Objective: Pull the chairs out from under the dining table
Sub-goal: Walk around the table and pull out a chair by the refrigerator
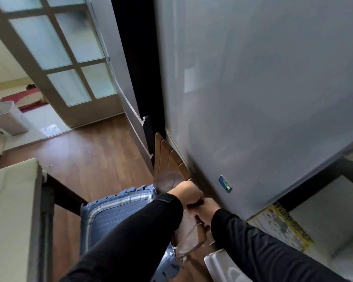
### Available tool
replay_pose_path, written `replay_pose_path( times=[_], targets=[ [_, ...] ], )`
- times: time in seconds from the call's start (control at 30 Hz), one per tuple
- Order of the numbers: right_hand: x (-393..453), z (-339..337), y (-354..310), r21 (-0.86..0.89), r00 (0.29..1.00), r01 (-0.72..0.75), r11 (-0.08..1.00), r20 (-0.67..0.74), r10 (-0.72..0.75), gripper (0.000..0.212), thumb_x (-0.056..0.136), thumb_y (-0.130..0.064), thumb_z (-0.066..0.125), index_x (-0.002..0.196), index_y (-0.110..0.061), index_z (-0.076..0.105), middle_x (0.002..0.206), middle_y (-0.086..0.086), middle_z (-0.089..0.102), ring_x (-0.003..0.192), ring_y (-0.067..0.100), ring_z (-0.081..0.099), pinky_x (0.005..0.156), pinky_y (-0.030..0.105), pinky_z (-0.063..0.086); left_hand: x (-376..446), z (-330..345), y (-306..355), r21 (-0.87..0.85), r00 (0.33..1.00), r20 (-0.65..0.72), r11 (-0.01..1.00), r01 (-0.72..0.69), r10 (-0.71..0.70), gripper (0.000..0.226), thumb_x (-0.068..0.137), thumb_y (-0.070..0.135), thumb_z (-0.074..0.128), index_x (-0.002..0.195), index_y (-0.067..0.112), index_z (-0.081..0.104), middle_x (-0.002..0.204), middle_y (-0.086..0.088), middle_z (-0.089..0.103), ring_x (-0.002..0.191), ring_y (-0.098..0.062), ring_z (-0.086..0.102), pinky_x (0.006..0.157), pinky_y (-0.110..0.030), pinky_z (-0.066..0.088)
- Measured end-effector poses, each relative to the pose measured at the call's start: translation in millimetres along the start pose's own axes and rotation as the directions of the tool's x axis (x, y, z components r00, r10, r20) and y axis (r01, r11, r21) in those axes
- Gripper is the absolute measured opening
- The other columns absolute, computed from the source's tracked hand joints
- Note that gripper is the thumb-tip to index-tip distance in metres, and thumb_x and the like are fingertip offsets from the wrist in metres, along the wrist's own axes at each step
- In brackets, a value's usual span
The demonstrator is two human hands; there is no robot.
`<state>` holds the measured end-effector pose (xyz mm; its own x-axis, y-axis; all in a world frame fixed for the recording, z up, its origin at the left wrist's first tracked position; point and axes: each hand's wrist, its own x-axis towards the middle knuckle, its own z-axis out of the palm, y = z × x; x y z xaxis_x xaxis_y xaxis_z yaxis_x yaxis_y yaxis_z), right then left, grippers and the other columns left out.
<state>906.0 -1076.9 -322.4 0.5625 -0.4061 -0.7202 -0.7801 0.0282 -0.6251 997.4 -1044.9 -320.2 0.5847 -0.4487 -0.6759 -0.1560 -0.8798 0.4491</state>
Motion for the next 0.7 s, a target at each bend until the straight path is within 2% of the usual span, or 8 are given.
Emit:
replay_pose_path(
  times=[0.03, 0.13, 0.2, 0.27, 0.37, 0.5, 0.6, 0.7],
  targets=[
    [1, -4, 2, 0.001, 1.0, -0.007, 1.0, -0.013, 0.007, 0.027, 0.079, -0.016, 0.068, 0.056, -0.011, 0.054, 0.046, 0.001, 0.048, 0.038, 0.017, 0.04, 0.041, 0.019, 0.035, 0, 1, 4, -0.014, 1.0, 0.012, 1.0, 0.025, -0.025, 0.041, 0.097, 0.025, 0.045, 0.13, 0.004, 0.056, 0.129, -0.017, 0.061, 0.116, -0.033, 0.059, 0.091, -0.032, 0.048],
    [5, -12, 8, -0.01, 0.999, -0.027, 1.0, -0.045, 0.027, 0.028, 0.081, -0.013, 0.064, 0.056, -0.012, 0.052, 0.026, -0.007, 0.041, 0.022, 0.006, 0.034, 0.029, 0.009, 0.026, 8, 9, 12, 0.125, 1.0, 0.013, 0.992, -0.028, 0.027, 0.044, 0.091, 0.032, 0.053, 0.125, 0.005, 0.057, 0.123, -0.016, 0.063, 0.111, -0.033, 0.062, 0.09, -0.034, 0.051],
    [7, -16, 6, -0.032, 0.998, -0.027, 0.999, -0.057, 0.025, 0.029, 0.082, -0.016, 0.065, 0.056, -0.013, 0.051, 0.026, -0.007, 0.043, 0.021, 0.004, 0.034, 0.027, 0.009, 0.024, 12, 10, 16, 0.077, 0.999, 0.028, 0.997, -0.02, 0.018, 0.043, 0.089, 0.029, 0.055, 0.125, 0.006, 0.057, 0.122, -0.015, 0.064, 0.11, -0.033, 0.063, 0.092, -0.035, 0.053],
    [10, -19, 4, -0.094, 0.998, -0.005, 0.996, -0.069, -0.001, 0.029, 0.082, -0.022, 0.066, 0.058, -0.018, 0.051, 0.044, -0.007, 0.052, 0.036, 0.006, 0.044, 0.037, 0.015, 0.035, 9, 7, 18, 0.035, 0.999, 0.027, 0.999, -0.025, 0.024, 0.042, 0.089, 0.028, 0.056, 0.125, 0.006, 0.057, 0.122, -0.015, 0.064, 0.11, -0.033, 0.063, 0.093, -0.037, 0.054],
    [14, -23, 2, -0.136, 0.998, -0.014, 0.991, -0.066, 0.005, 0.023, 0.085, -0.026, 0.066, 0.066, -0.023, 0.052, 0.079, -0.001, 0.059, 0.069, 0.016, 0.055, 0.068, 0.021, 0.045, 13, 3, 17, -0.08, 1.0, 0.027, 0.997, -0.007, 0.009, 0.041, 0.087, 0.027, 0.06, 0.121, 0.005, 0.059, 0.118, -0.016, 0.067, 0.104, -0.032, 0.066, 0.09, -0.04, 0.056],
    [16, -23, -1, -0.213, 0.993, 0.0, 0.977, -0.111, -0.025, 0.008, 0.09, -0.019, 0.058, 0.084, -0.014, 0.06, 0.096, 0.011, 0.06, 0.085, 0.022, 0.054, 0.075, 0.029, 0.045, 8, -1, 15, -0.282, 0.997, 0.071, 0.959, 0.011, 0.009, 0.038, 0.085, 0.02, 0.062, 0.117, 0.0, 0.063, 0.115, -0.021, 0.068, 0.103, -0.035, 0.067, 0.088, -0.048, 0.057],
    [15, -17, -3, -0.223, 0.987, -0.023, 0.975, -0.162, -0.014, 0.03, 0.097, -0.013, 0.046, 0.121, -0.002, 0.061, 0.124, 0.018, 0.063, 0.115, 0.029, 0.059, 0.094, 0.031, 0.045, 2, -1, 10, -0.406, 0.997, 0.076, 0.913, 0.035, -0.004, 0.039, 0.091, 0.024, 0.061, 0.12, -0.002, 0.061, 0.104, -0.016, 0.064, 0.091, -0.032, 0.065, 0.086, -0.042, 0.058],
    [10, -14, -7, -0.185, 0.975, -0.021, 0.983, -0.223, -0.021, 0.028, 0.095, -0.014, 0.051, 0.117, -0.003, 0.066, 0.118, 0.017, 0.068, 0.111, 0.031, 0.063, 0.088, 0.031, 0.046, -2, 0, 6, -0.529, 0.999, 0.045, 0.848, 0.026, -0.003, 0.042, 0.094, 0.027, 0.057, 0.123, -0.003, 0.06, 0.1, -0.014, 0.061, 0.087, -0.027, 0.062, 0.088, -0.041, 0.056]
  ],
)
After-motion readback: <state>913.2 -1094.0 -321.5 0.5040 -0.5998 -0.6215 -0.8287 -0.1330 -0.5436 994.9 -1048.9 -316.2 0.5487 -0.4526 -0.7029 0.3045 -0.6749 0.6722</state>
